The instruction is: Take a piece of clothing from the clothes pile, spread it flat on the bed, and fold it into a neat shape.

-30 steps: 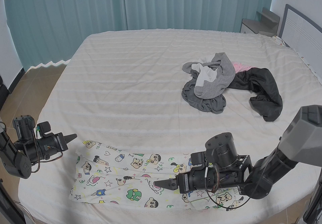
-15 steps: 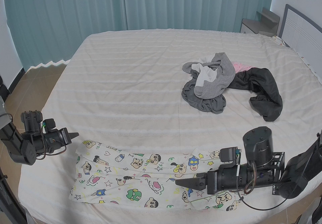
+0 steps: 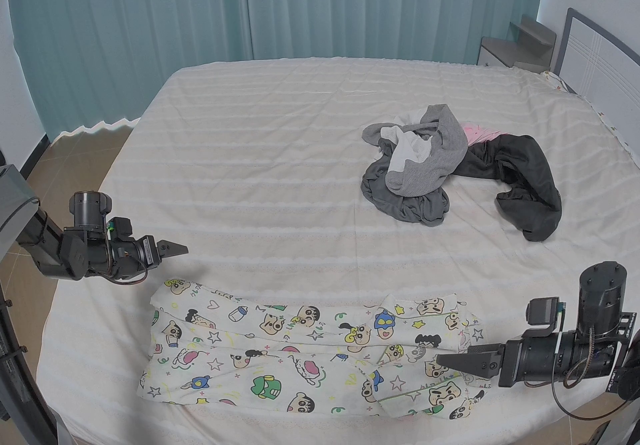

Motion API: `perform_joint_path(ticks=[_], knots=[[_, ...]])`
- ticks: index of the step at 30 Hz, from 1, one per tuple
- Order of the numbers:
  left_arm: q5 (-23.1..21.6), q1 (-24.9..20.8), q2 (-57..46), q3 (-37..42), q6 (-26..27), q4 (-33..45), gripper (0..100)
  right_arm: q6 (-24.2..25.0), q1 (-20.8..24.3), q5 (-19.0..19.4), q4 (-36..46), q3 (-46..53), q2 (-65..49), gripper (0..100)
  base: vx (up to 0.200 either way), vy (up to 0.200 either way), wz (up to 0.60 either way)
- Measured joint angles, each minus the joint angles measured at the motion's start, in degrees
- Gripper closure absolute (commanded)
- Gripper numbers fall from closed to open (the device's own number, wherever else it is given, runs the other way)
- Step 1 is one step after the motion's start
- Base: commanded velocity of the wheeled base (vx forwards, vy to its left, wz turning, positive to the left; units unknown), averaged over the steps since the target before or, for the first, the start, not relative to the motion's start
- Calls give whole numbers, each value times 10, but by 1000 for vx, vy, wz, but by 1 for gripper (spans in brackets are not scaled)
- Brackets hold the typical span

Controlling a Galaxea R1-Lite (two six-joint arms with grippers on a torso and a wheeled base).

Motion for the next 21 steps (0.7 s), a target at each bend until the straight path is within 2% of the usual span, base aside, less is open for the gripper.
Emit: perform_joint_path(ticks=[8, 15, 16, 21], knots=[[19, -7, 30, -54, 74, 96, 0, 0, -14, 3, 0, 16, -30, 0, 0, 0, 0], [21, -11, 49, -62, 88, 104, 0, 1, -14, 3, 0, 21, -36, 0, 0, 0, 0], [20, -13, 50, -63, 88, 104, 100, 1, -14, 3, 0, 22, -36, 0, 0, 0, 0], [20, -18, 59, -64, 88, 104, 100, 1, -15, 4, 0, 23, -37, 0, 0, 0, 0]])
